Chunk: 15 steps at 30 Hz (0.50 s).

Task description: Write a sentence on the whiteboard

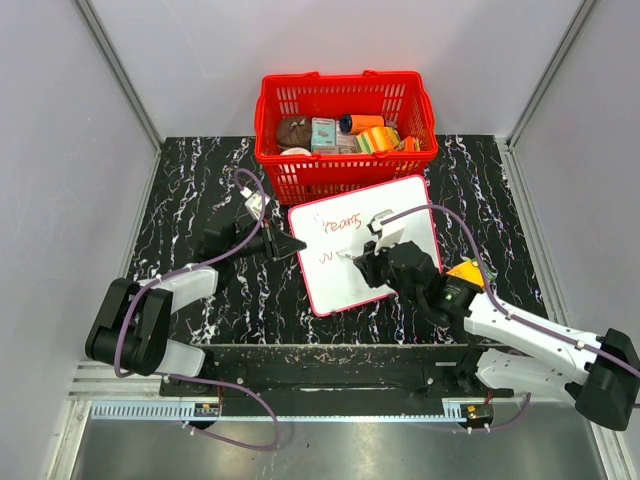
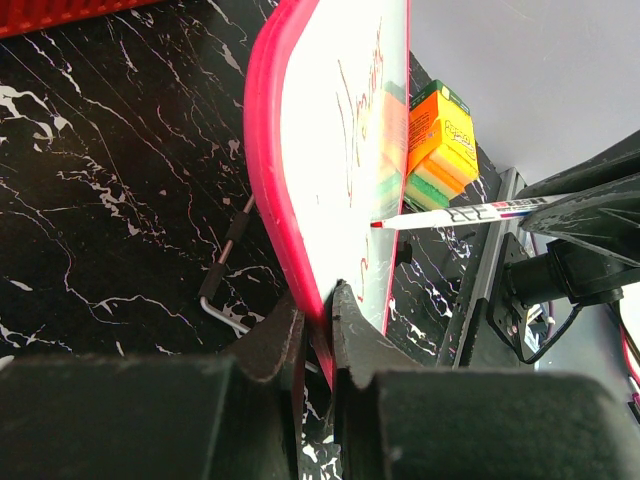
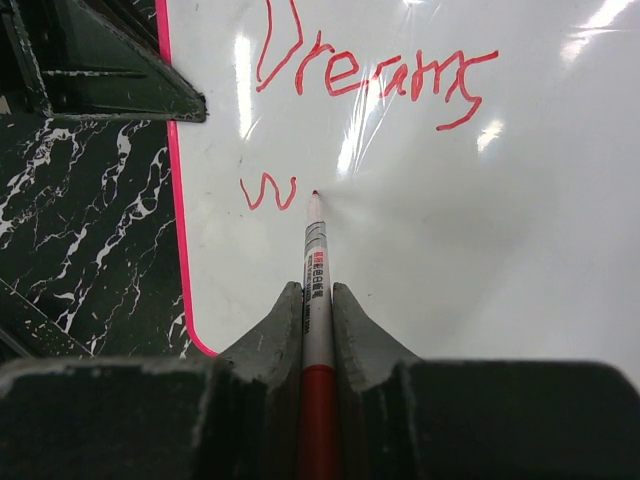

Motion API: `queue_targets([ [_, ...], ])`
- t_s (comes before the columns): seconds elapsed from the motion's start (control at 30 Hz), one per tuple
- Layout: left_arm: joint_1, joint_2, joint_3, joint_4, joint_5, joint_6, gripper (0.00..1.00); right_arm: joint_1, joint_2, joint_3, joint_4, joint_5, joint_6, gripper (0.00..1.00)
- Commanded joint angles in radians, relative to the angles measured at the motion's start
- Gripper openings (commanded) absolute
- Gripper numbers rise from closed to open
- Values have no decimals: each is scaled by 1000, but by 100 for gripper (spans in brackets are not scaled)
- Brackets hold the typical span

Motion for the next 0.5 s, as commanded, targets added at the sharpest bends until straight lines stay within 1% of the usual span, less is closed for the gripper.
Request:
queue_targets([
  [0.0,-12,-4,1,-13,-44,162,0,-1,19,1,20,15,0,0],
  [0.13,-12,-6,1,-16,-44,165,0,-1,27,6,27,20,-2,0],
  [0.47,-13,-7,1,-16,-48,167,0,-1,24,3,11,-24,6,0],
])
